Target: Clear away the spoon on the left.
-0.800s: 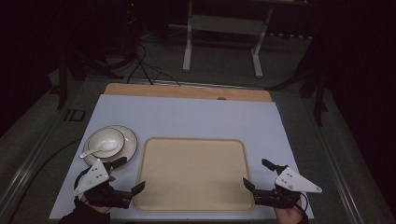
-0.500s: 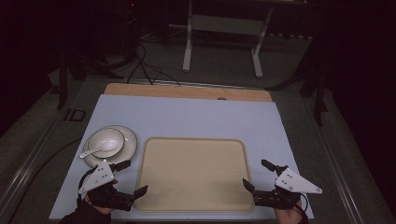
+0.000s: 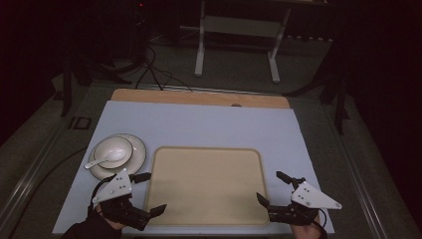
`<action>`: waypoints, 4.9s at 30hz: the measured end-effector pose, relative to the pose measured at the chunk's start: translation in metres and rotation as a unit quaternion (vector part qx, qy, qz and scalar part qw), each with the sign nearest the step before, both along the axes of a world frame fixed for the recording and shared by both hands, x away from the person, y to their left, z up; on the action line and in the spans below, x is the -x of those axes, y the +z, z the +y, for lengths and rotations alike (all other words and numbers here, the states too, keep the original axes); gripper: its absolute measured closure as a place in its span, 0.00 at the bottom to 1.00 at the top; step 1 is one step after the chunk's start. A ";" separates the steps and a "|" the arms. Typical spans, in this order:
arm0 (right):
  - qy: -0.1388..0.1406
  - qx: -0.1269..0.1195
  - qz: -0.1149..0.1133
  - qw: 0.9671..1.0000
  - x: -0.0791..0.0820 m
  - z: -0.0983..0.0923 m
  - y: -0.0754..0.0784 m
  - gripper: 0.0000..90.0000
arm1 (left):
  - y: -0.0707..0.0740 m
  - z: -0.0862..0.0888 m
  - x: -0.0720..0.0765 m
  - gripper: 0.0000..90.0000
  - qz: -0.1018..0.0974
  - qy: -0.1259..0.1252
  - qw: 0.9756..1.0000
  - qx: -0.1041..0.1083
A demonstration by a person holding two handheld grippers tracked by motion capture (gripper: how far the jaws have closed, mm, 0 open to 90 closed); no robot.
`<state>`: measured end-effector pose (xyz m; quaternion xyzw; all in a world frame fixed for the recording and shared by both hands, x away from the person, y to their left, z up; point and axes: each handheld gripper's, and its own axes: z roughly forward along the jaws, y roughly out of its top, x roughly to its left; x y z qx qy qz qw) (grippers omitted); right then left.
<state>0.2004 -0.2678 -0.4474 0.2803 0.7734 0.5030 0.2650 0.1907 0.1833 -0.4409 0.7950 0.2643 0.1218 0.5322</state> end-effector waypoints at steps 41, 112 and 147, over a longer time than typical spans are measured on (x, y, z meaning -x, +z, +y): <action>0.009 0.001 -0.013 1.000 0.002 0.002 0.001 0.14 | 0.060 0.077 -0.019 0.01 -0.008 0.161 0.987 -0.001; 0.011 0.013 -0.009 1.000 -0.001 0.007 -0.003 0.14 | -0.059 0.187 -0.067 0.90 0.326 0.317 0.875 0.167; 0.004 0.007 -0.012 1.000 0.000 0.004 -0.002 0.14 | -0.029 0.174 -0.048 0.95 0.273 0.318 0.897 0.139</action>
